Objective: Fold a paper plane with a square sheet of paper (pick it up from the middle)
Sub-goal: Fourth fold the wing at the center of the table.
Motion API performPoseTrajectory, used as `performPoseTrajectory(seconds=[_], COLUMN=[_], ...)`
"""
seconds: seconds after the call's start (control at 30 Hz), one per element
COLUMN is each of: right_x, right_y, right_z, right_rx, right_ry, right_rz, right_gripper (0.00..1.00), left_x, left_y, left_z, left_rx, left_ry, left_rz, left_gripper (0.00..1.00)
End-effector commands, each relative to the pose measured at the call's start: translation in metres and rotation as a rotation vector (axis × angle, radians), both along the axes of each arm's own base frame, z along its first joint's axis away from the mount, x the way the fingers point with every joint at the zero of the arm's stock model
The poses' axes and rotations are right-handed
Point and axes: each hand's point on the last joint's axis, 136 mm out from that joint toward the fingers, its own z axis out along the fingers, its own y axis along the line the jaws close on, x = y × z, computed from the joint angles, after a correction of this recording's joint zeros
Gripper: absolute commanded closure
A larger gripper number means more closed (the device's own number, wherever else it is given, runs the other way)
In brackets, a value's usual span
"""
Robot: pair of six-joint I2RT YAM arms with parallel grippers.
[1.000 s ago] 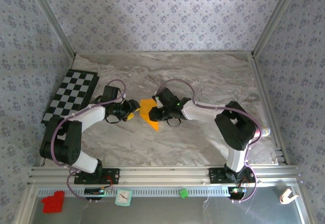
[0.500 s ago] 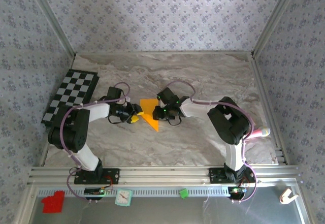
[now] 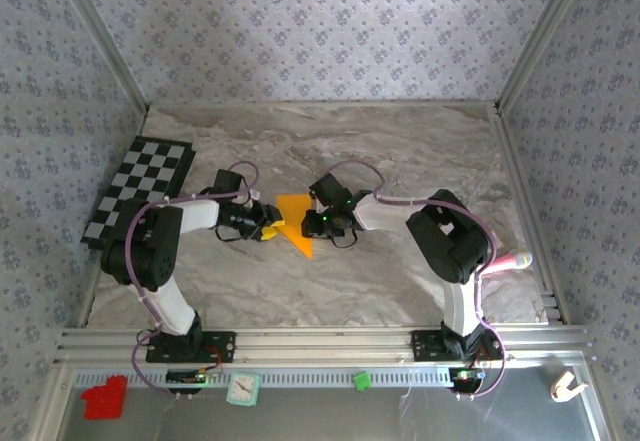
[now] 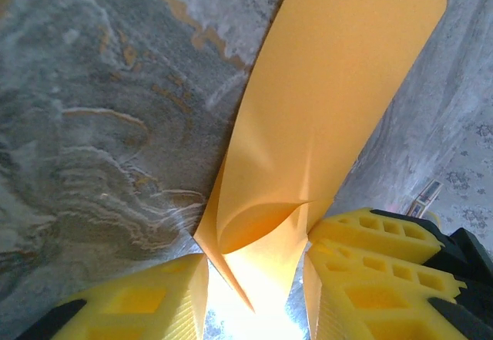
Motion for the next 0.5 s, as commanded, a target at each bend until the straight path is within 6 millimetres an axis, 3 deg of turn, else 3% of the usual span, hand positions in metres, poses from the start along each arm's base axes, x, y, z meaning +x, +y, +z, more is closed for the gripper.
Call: performPoseTrajectory(seconds=[0.0,0.47], right_x=[-0.004,-0.003], right_y=[-0.008,-0.012], right_z=[-0.011,-0.009], right_rx=[-0.037,-0.035], right_ry=[0.042,0.026], right_rz=[-0.012,-0.005], right_gripper=[0.80,0.80], left_x=[0.004,0.016], left_y=[-0.006,-0.019], left_z=[0.005,0.014], left_rx=[-0.033,-0.139], left_ry=[-0.020,-0.125], left_rz=[-0.024,-0.093], left_gripper=[0.63,0.70])
